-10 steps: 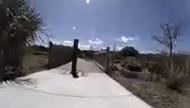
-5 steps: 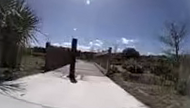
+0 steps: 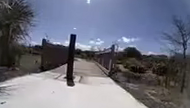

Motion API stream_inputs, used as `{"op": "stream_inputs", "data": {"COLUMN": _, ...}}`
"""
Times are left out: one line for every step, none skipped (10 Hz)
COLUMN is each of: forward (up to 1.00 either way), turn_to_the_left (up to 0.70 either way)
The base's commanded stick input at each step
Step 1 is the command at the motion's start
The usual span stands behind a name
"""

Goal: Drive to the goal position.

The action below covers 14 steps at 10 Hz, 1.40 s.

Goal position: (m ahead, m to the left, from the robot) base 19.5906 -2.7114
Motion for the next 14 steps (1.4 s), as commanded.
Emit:
{"op": "stream_inputs", "data": {"forward": 0.7, "turn_to_the_left": 0.0}}
{"op": "stream_inputs", "data": {"forward": 0.7, "turn_to_the_left": 0.0}}
{"op": "stream_inputs", "data": {"forward": 0.7, "turn_to_the_left": 0.0}}
{"op": "stream_inputs", "data": {"forward": 0.7, "turn_to_the_left": 0.0}}
{"op": "stream_inputs", "data": {"forward": 0.7, "turn_to_the_left": 0.0}}
{"op": "stream_inputs", "data": {"forward": 0.7, "turn_to_the_left": 0.0}}
{"op": "stream_inputs", "data": {"forward": 0.7, "turn_to_the_left": 0.0}}
{"op": "stream_inputs", "data": {"forward": 0.7, "turn_to_the_left": 0.0}}
{"op": "stream_inputs", "data": {"forward": 0.7, "turn_to_the_left": 0.0}}
{"op": "stream_inputs", "data": {"forward": 0.7, "turn_to_the_left": 0.0}}
{"op": "stream_inputs", "data": {"forward": 0.7, "turn_to_the_left": 0.0}}
{"op": "stream_inputs", "data": {"forward": 0.7, "turn_to_the_left": 0.0}}
{"op": "stream_inputs", "data": {"forward": 0.7, "turn_to_the_left": 0.0}}
{"op": "stream_inputs", "data": {"forward": 0.7, "turn_to_the_left": 0.0}}
